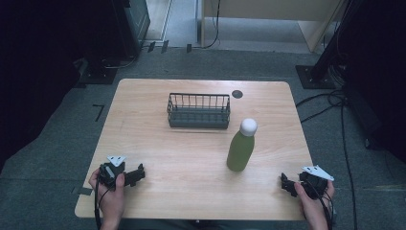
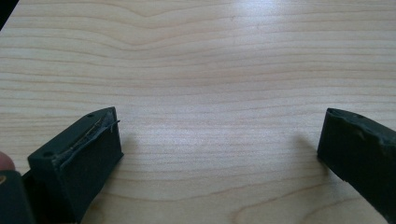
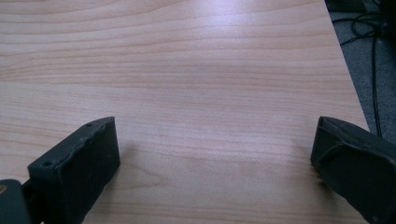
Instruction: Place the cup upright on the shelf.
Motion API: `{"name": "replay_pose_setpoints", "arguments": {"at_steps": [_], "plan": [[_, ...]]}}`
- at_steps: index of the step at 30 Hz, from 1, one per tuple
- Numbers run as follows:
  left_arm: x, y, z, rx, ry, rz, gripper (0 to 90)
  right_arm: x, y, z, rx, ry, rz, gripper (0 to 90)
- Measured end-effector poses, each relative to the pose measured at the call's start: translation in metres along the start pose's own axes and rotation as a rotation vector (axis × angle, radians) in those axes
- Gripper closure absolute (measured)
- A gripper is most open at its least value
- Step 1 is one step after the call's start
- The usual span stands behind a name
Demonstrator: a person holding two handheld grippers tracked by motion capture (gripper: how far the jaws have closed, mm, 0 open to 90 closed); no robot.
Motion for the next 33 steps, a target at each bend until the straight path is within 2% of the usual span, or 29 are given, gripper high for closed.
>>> {"name": "replay_pose_setpoints", "arguments": {"at_steps": [11,17,20,26,33], "plan": [[0.000,0.000,0.000,0.000,0.000,0.000,0.0,0.001,-0.003,-0.001,-0.010,0.000,-0.006,0.8],[0.000,0.000,0.000,0.000,0.000,0.000,0.0,0.002,-0.010,0.002,-0.010,0.002,0.010,1.0],[0.000,0.000,0.000,0.000,0.000,0.000,0.0,0.006,-0.018,0.006,-0.016,0.021,0.040,2.3],[0.000,0.000,0.000,0.000,0.000,0.000,0.0,0.014,-0.029,0.013,-0.027,0.046,0.061,4.1],[0.000,0.000,0.000,0.000,0.000,0.000,0.0,0.017,-0.038,0.016,-0.012,0.058,0.066,4.9]]}}
Point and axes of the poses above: each handheld gripper's, and its own axes: x roughly backward along the jaws, z roughly out of its top, y roughly to its right, the point moved 7 cm from there along -x, roughly forward along the jaws, and after that the axes turned 1 degree about -x, right-handed, at the moved point
